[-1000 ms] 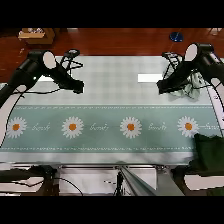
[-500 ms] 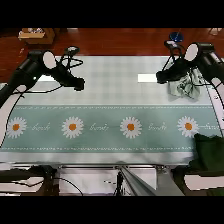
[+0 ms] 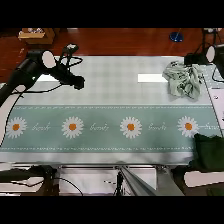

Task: Fold the shirts.

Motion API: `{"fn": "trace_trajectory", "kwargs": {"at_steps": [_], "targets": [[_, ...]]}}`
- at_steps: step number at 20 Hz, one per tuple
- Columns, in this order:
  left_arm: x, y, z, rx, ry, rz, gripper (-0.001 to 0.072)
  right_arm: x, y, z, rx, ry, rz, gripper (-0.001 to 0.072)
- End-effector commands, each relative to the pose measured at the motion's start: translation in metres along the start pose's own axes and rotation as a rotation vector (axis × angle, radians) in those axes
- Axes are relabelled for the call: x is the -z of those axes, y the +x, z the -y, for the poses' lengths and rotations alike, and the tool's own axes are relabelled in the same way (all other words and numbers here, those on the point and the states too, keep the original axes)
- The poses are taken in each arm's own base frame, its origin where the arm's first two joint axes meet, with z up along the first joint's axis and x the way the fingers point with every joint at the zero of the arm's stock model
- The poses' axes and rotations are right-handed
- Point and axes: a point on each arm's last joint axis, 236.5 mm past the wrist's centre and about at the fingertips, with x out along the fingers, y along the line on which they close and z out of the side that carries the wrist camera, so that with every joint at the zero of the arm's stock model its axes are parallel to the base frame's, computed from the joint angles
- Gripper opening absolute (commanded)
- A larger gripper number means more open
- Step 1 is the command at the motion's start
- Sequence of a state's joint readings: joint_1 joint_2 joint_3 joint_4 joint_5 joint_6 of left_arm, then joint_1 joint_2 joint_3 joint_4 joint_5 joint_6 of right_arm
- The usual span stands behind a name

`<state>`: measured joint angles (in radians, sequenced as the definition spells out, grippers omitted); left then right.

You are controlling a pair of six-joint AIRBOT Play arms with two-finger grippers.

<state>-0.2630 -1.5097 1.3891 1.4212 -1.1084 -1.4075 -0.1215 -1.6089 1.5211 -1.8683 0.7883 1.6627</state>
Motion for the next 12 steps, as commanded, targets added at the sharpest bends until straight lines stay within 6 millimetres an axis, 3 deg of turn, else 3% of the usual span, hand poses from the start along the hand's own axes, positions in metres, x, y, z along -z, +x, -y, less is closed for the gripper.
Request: {"fn": "trace_trajectory", "kwargs": {"at_steps": [1, 10, 11, 12], "targets": [[0.002, 0.000, 0.000, 0.001, -0.001, -0.009, 0.0558, 0.037, 0.025, 0.025, -0.027, 0.107, -0.118, 0.0594], [0.002, -0.001, 0.000, 0.001, -0.001, -0.009, 0.0558, 0.117, 0.086, -0.030, -0.237, 0.224, -0.361, 0.0590], [0.002, 0.000, 0.000, 0.000, -0.001, -0.009, 0.0557, 0.123, 0.090, -0.038, -0.258, 0.245, -0.380, 0.0549], [0.002, -0.001, 0.000, 0.000, -0.001, -0.009, 0.0558, 0.126, 0.093, -0.041, -0.265, 0.254, -0.389, 0.0427]]}}
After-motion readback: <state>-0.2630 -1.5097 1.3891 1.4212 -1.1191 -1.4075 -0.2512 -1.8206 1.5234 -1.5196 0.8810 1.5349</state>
